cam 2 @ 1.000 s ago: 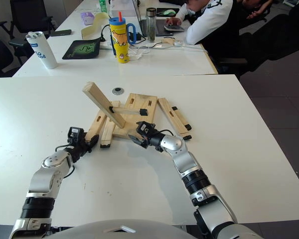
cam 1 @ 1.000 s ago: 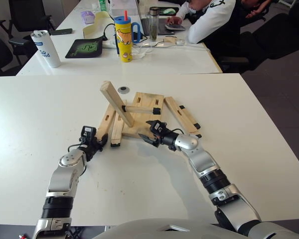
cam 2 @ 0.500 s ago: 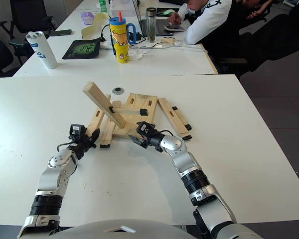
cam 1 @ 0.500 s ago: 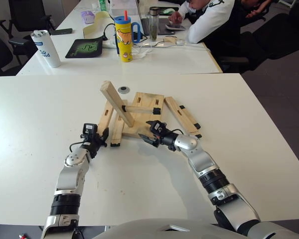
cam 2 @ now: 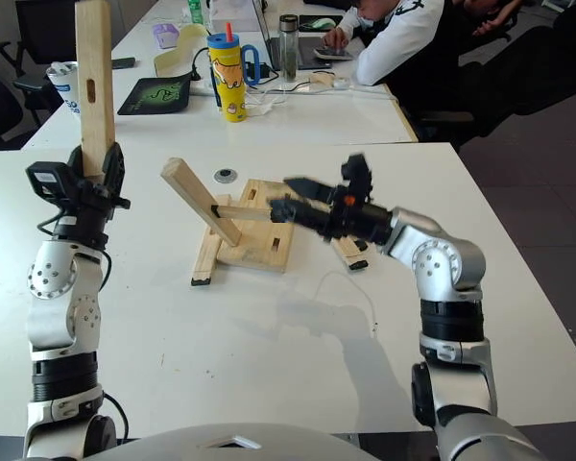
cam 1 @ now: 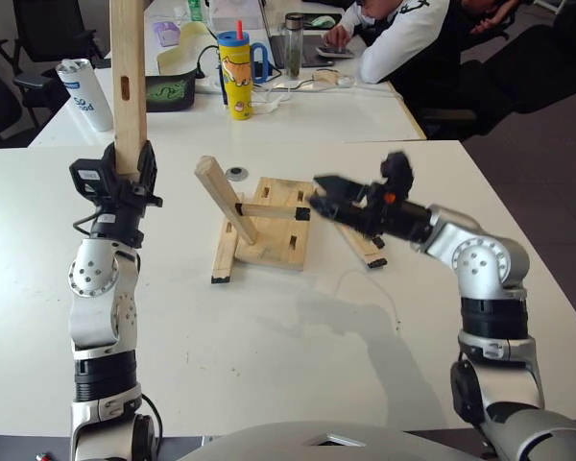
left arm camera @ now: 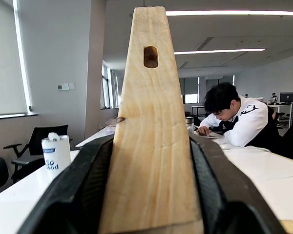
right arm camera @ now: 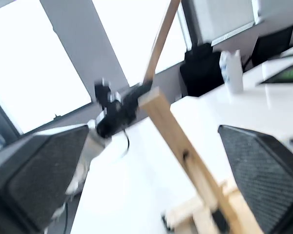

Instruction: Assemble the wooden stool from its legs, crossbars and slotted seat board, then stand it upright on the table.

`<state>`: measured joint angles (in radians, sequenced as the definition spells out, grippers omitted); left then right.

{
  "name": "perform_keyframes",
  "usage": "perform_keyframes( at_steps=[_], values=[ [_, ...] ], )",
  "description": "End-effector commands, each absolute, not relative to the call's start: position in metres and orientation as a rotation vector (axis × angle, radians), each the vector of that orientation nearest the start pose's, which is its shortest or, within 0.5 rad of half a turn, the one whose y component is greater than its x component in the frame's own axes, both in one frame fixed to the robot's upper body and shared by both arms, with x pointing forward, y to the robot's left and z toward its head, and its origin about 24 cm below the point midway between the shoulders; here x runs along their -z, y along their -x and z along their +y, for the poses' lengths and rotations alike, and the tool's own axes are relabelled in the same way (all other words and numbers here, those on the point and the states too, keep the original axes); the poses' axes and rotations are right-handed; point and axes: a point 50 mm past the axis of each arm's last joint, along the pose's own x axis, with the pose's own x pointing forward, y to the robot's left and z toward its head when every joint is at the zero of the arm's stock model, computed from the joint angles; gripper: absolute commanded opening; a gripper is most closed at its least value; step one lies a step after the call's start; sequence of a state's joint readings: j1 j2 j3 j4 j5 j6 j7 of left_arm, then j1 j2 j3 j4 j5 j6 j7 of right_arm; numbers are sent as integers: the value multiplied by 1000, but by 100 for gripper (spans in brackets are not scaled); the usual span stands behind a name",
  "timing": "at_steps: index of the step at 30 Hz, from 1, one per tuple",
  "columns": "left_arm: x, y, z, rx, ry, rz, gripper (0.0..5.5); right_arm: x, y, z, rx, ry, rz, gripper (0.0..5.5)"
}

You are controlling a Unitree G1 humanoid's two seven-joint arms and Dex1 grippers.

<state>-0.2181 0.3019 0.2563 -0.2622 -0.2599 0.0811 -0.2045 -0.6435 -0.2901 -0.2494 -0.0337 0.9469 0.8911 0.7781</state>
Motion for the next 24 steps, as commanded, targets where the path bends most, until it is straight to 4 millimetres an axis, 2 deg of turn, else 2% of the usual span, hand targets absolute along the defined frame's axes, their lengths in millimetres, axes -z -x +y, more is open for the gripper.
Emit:
perform_keyframes(
  at_steps=[1, 4, 7, 10, 16, 24],
  values=[
    [-212, -261, 198, 250, -189, -561, 205, -248, -323, -112, -1117, -852, -98, 488],
    [-224, -255, 183, 360, -237, -584, 205, -264, -320, -90, -1152, -941, -79, 488],
    [-225, -252, 171, 455, -241, -569, 205, -274, -320, -79, -1153, -1008, -59, 488],
    [-220, -250, 165, 524, -266, -531, 205, -279, -320, -74, -1148, -1035, -58, 488],
    [-215, -247, 161, 608, -317, -469, 205, -290, -319, -78, -1150, -1050, -120, 488],
    [-214, -247, 164, 634, -389, -437, 205, -292, -326, -86, -1122, -1061, -142, 355]
  ],
)
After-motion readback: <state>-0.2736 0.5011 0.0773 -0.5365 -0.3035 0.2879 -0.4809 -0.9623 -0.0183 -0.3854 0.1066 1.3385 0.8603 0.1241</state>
